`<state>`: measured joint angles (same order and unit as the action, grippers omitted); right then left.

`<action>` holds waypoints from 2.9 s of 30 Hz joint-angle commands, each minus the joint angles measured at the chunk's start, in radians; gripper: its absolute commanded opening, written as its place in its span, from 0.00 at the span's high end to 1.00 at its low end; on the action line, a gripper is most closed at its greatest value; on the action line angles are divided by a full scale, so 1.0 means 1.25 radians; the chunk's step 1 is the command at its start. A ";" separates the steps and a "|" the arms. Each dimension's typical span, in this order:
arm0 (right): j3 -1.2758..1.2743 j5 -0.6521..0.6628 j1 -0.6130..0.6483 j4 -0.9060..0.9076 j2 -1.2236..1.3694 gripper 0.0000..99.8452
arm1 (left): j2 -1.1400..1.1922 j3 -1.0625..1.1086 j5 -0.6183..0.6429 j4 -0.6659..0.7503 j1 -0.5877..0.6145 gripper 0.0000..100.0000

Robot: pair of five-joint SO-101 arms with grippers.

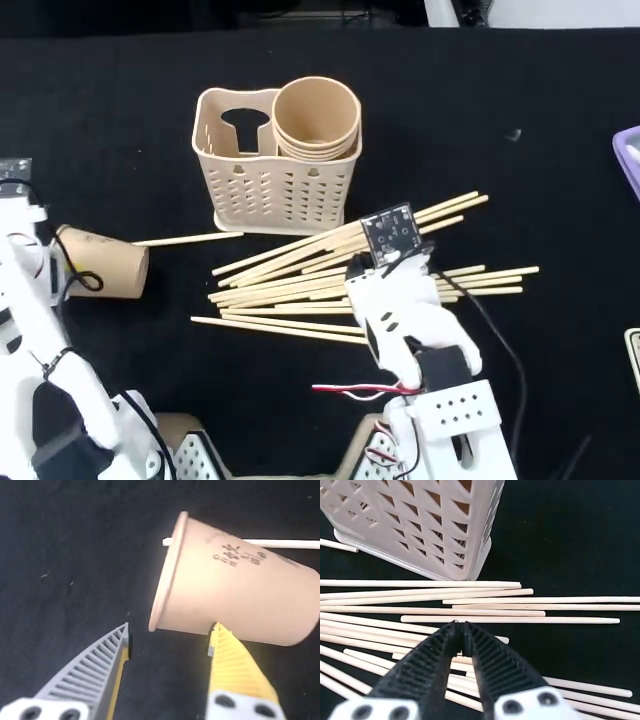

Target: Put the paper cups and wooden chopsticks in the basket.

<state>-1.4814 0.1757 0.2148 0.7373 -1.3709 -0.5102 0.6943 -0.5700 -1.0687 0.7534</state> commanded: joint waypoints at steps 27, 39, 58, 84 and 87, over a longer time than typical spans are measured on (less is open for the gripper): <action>0.006 0.006 0.006 -0.017 -0.012 0.98 | 0.284 -0.223 0.312 0.050 0.080 0.75; 0.006 0.009 0.006 -0.017 -0.012 0.98 | 0.296 -0.301 0.238 -0.196 -0.083 0.75; 0.006 0.009 0.006 -0.017 -0.012 0.98 | 0.261 -0.431 0.242 -0.377 -0.361 0.75; 0.007 0.010 0.006 -0.017 -0.012 0.98 | -0.009 -0.128 0.160 -0.082 -0.250 0.75; 0.007 0.010 0.006 -0.017 -0.012 0.98 | -0.009 -0.101 0.162 -0.079 -0.258 0.75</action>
<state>-1.4814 0.1757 0.2148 0.7373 -1.3709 -0.4918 0.5593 -0.3629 -1.1899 0.4281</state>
